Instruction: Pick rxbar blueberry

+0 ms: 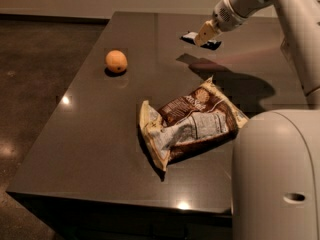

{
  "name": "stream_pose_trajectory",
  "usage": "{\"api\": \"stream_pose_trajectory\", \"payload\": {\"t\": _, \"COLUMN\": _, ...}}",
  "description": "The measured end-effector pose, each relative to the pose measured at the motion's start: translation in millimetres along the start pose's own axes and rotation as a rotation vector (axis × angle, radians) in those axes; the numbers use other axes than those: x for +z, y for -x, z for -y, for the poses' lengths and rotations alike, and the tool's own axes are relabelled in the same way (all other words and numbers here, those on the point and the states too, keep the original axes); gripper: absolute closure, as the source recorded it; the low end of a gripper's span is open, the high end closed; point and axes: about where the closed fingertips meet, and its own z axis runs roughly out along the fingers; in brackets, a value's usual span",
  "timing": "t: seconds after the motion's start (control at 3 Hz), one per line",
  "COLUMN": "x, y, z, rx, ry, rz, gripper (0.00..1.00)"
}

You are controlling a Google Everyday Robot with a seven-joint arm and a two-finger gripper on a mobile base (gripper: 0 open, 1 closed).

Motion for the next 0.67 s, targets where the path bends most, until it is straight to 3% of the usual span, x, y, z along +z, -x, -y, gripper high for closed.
{"api": "stream_pose_trajectory", "payload": {"t": 0.67, "x": -52.1, "y": 37.7, "z": -38.8, "rx": -0.141, "ry": 0.047, "rz": 0.093, "gripper": 1.0}}
